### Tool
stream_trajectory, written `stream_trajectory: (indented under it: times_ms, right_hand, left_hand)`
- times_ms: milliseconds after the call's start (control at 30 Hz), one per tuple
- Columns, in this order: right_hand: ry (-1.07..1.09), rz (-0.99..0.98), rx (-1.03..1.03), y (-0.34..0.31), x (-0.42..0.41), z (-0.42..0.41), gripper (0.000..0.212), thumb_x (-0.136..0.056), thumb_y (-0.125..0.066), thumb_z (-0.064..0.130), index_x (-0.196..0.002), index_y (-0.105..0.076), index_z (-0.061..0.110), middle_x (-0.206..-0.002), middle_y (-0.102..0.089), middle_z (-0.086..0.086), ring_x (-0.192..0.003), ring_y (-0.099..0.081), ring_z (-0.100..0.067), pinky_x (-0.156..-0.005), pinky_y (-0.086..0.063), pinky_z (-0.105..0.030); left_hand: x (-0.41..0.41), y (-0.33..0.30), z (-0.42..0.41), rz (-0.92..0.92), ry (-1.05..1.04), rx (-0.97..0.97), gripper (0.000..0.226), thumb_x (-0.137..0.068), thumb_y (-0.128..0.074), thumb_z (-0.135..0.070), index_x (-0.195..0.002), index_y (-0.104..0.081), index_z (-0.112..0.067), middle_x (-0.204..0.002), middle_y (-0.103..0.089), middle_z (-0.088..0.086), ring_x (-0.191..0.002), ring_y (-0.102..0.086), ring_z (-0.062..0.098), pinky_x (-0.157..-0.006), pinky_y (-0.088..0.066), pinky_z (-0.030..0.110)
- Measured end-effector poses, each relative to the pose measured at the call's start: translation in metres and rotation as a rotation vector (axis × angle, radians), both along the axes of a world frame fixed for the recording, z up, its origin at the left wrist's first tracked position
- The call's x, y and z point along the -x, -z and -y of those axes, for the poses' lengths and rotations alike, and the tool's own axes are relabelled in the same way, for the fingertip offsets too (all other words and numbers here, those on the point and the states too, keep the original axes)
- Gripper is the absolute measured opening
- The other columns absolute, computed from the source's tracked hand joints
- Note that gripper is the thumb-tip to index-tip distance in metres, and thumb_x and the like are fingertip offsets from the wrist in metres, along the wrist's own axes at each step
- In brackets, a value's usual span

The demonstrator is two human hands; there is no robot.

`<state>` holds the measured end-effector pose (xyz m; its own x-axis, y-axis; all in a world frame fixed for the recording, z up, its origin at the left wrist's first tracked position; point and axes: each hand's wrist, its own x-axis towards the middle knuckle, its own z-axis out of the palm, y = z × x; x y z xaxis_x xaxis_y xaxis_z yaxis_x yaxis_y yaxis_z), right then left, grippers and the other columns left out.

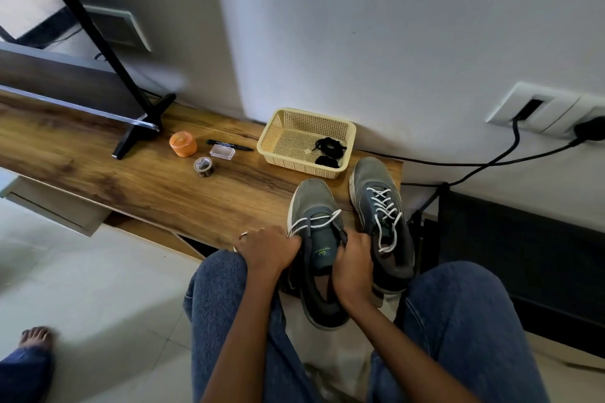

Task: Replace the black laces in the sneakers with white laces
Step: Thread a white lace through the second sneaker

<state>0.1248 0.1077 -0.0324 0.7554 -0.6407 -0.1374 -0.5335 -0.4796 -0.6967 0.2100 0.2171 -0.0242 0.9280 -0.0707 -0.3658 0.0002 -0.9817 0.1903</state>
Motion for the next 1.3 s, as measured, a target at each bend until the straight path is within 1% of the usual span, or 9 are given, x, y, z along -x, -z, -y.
stream_trajectory:
  times_ms: [100, 267, 433, 500, 633, 767, 933, 1100, 1300]
  right_hand:
    - [-0.007, 0.006, 0.004, 0.0, 0.001, 0.001, 0.032, -0.098, -0.039, 0.008, -0.127, -0.051, 0.009, -0.12, -0.046, -0.011, -0.102, -0.056, -0.031, -0.082, -0.042, -0.036]
    - [-0.01, -0.005, 0.008, 0.0, 0.001, -0.001, 0.032, -0.098, -0.04, 0.008, -0.127, -0.051, 0.01, -0.12, -0.046, -0.011, -0.1, -0.057, -0.031, -0.081, -0.044, -0.037]
    - [-0.02, -0.043, 0.012, -0.001, 0.002, 0.001, 0.03, -0.098, -0.039, 0.009, -0.126, -0.051, 0.01, -0.12, -0.045, -0.01, -0.098, -0.057, -0.031, -0.08, -0.046, -0.039]
    - [-0.032, -0.042, 0.013, -0.002, 0.002, 0.001, 0.031, -0.097, -0.04, 0.007, -0.126, -0.05, 0.01, -0.121, -0.045, -0.01, -0.098, -0.057, -0.03, -0.081, -0.048, -0.04]
    - [-0.045, -0.054, 0.019, -0.004, 0.002, 0.001, 0.03, -0.097, -0.041, 0.008, -0.126, -0.05, 0.009, -0.123, -0.043, -0.011, -0.098, -0.057, -0.032, -0.079, -0.045, -0.038]
    - [-0.057, -0.046, -0.017, -0.01, 0.001, 0.002, 0.032, -0.096, -0.042, 0.009, -0.127, -0.051, 0.006, -0.123, -0.043, -0.012, -0.104, -0.052, -0.031, -0.081, -0.041, -0.035]
    - [-0.118, 0.188, 0.027, -0.04, -0.002, 0.0, 0.033, -0.089, -0.051, 0.01, -0.121, -0.058, 0.014, -0.118, -0.05, -0.003, -0.114, -0.043, -0.02, -0.1, -0.035, -0.035]
    - [-0.255, 0.469, -0.472, -0.1, -0.011, -0.007, 0.011, -0.094, -0.055, 0.017, -0.092, -0.065, 0.014, -0.086, -0.066, 0.0, -0.079, -0.059, -0.007, -0.075, -0.045, -0.024]
    - [-0.348, 0.481, -0.761, -0.129, -0.004, -0.015, 0.013, -0.095, -0.055, 0.017, -0.087, -0.063, 0.011, -0.083, -0.067, -0.003, -0.079, -0.064, -0.006, -0.071, -0.047, -0.015]
  left_hand:
    - [-0.005, 0.002, -0.001, 0.099, -0.149, 0.216, 0.025, -0.093, -0.045, -0.039, -0.107, -0.058, -0.023, -0.111, -0.06, 0.003, -0.114, -0.051, 0.025, -0.103, -0.023, 0.045]
    - [-0.004, 0.006, -0.001, -0.002, 0.005, 0.098, 0.027, -0.099, -0.041, -0.04, -0.114, -0.058, -0.027, -0.127, -0.056, 0.004, -0.124, -0.043, 0.027, -0.106, -0.023, 0.046]
    - [-0.006, -0.004, -0.003, -0.039, -0.171, 0.376, 0.023, -0.094, -0.046, -0.033, -0.074, -0.051, -0.025, -0.083, -0.057, -0.006, -0.093, -0.053, 0.017, -0.099, -0.029, 0.042]
    - [-0.005, -0.014, -0.006, -0.172, -0.212, 0.605, 0.028, -0.094, -0.05, -0.027, -0.067, -0.049, -0.019, -0.069, -0.053, -0.003, -0.072, -0.049, 0.015, -0.081, -0.042, 0.037]
    - [-0.014, -0.052, -0.021, -0.168, -0.185, 0.69, 0.021, -0.095, -0.057, -0.026, -0.081, -0.064, -0.012, -0.073, -0.061, 0.0, -0.066, -0.049, 0.013, -0.058, -0.037, 0.023]
    - [-0.018, -0.108, -0.036, -0.089, -0.141, 0.897, 0.015, -0.096, -0.055, -0.013, -0.101, -0.069, -0.01, -0.081, -0.069, 0.0, -0.066, -0.059, 0.002, -0.056, -0.044, 0.008]
    - [-0.012, -0.157, -0.035, -0.019, -0.047, 1.086, 0.017, -0.096, -0.054, -0.011, -0.105, -0.069, -0.007, -0.09, -0.073, 0.007, -0.076, -0.067, -0.002, -0.07, -0.049, 0.008]
    - [-0.004, -0.172, -0.017, -0.11, -0.023, 1.209, 0.022, -0.097, -0.053, -0.014, -0.112, -0.067, -0.005, -0.099, -0.074, 0.009, -0.093, -0.071, 0.017, -0.08, -0.052, 0.015]
    - [0.013, -0.178, 0.004, -0.223, -0.108, 1.378, 0.021, -0.095, -0.054, -0.002, -0.111, -0.067, -0.007, -0.115, -0.069, 0.005, -0.104, -0.068, 0.015, -0.084, -0.057, 0.035]
